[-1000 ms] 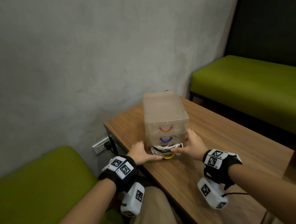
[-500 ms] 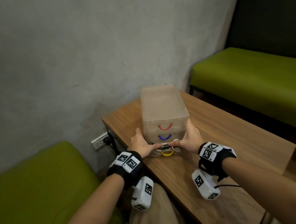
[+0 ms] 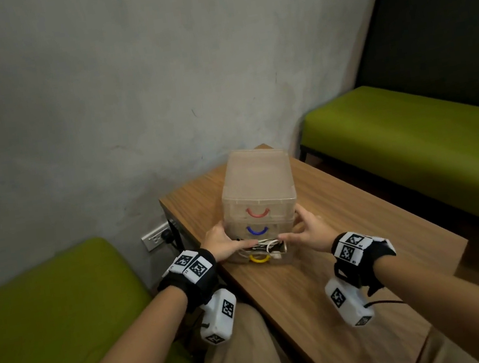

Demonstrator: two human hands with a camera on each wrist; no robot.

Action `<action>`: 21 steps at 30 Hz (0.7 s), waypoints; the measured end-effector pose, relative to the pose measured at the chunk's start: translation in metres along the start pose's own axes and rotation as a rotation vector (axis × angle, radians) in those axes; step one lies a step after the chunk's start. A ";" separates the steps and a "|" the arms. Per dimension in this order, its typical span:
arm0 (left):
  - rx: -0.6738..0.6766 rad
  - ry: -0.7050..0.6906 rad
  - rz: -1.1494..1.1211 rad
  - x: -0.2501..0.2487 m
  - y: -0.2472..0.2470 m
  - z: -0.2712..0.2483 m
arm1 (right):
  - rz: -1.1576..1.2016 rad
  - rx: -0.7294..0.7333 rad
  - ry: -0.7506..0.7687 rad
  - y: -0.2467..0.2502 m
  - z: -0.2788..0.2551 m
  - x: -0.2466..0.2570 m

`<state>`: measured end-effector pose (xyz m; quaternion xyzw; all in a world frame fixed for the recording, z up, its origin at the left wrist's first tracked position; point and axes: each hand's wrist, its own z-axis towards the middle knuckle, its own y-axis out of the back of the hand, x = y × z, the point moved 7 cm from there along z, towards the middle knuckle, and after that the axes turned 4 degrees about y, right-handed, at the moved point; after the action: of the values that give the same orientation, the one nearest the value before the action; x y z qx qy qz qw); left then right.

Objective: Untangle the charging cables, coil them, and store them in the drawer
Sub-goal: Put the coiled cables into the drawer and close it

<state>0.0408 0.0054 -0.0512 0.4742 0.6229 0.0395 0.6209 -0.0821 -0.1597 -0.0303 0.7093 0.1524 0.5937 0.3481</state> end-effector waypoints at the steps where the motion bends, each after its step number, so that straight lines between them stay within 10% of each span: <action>1: -0.006 -0.009 -0.017 -0.001 -0.001 0.000 | 0.001 -0.020 -0.012 -0.002 0.000 0.000; 13: -0.142 -0.044 -0.001 -0.004 0.002 -0.002 | -0.051 -0.244 0.014 -0.017 0.006 -0.002; 19: 0.332 -0.008 -0.033 0.008 -0.001 -0.005 | -0.021 0.140 0.073 -0.018 0.002 0.004; 21: 0.255 -0.059 0.081 0.006 0.002 -0.007 | -0.084 0.144 0.094 -0.020 -0.003 0.005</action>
<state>0.0378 0.0142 -0.0526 0.5752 0.5845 -0.0289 0.5715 -0.0794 -0.1417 -0.0400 0.6970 0.2405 0.5986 0.3131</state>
